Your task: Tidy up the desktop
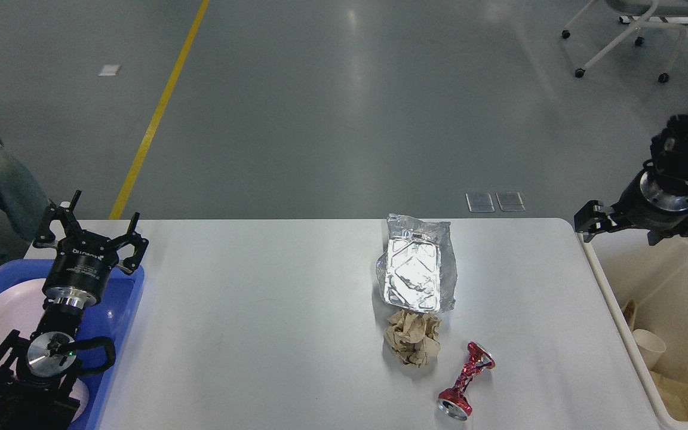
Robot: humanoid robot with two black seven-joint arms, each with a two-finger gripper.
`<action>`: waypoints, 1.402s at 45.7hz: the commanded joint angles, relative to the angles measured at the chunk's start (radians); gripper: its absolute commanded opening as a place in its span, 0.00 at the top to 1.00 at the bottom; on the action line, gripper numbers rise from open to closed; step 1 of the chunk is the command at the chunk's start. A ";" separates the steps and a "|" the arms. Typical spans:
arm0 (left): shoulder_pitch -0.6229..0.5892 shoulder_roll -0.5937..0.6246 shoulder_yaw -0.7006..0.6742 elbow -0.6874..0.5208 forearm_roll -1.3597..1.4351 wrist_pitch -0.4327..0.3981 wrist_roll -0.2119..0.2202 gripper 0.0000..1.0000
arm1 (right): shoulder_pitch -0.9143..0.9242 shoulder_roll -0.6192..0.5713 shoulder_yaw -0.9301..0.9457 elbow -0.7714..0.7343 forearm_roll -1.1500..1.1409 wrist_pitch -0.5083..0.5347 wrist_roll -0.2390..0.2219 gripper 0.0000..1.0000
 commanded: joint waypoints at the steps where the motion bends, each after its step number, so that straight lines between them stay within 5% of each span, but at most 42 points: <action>1: 0.000 0.000 0.000 0.000 0.000 0.000 0.000 0.04 | 0.207 0.019 -0.032 0.176 0.123 0.067 0.000 0.00; 12: 0.000 0.000 0.000 0.000 0.000 0.000 0.000 0.04 | 0.544 0.080 -0.067 0.390 0.285 0.229 -0.001 0.00; 24: 0.000 0.000 0.000 0.001 0.000 0.000 0.000 0.04 | 0.810 0.085 -0.078 0.575 0.336 0.229 0.000 0.00; 34: 0.000 0.000 0.000 0.000 0.000 0.000 0.000 0.04 | 0.862 0.123 -0.094 0.588 0.456 0.226 0.002 0.00; 48: 0.000 0.000 0.000 0.000 0.000 0.000 0.000 0.04 | 0.712 0.198 -0.083 0.555 0.454 0.082 0.000 0.00; 64: 0.000 0.000 0.000 0.000 0.000 0.000 0.000 0.04 | 0.246 0.388 0.006 0.420 0.453 -0.281 -0.001 0.00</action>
